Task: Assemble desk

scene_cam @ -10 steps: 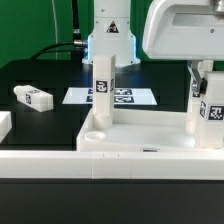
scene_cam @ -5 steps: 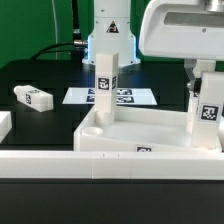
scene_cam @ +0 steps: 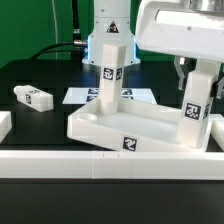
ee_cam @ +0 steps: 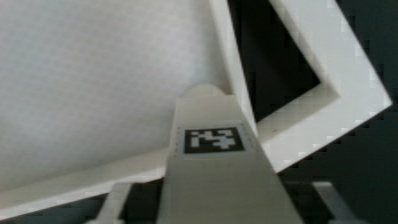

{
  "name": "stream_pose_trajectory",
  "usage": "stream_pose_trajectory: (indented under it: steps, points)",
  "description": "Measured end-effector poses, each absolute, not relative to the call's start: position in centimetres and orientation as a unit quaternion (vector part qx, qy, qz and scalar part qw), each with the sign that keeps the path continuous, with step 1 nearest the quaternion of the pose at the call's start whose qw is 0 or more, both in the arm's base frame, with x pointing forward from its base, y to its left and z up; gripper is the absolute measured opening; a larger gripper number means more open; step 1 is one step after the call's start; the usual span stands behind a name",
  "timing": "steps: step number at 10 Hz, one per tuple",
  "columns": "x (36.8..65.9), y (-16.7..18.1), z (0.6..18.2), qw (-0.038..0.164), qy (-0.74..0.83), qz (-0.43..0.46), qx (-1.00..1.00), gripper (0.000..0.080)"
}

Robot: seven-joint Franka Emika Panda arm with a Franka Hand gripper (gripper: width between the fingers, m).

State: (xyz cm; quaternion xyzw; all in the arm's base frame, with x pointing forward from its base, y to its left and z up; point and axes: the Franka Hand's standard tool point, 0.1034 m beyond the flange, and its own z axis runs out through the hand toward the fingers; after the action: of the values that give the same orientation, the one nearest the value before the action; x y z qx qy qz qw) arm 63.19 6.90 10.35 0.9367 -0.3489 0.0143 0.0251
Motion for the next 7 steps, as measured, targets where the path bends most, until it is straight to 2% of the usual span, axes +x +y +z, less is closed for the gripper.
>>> stream_pose_trajectory:
  steps: [1,2,3,4,7]
  points:
    - [63.2,6.9,10.3,0.025,-0.349,0.014,0.937,0.0296]
    - [63.2,6.9,10.3,0.025,-0.349,0.014,0.937,0.0499]
    - [63.2,7.1,10.3,0.025,-0.348,0.014,0.937,0.0499]
    - [63.0,7.6,10.6,0.023,-0.34,0.014,0.94,0.0617]
    - [60.5,7.7,13.3,0.006,-0.306,0.008,0.952,0.0648]
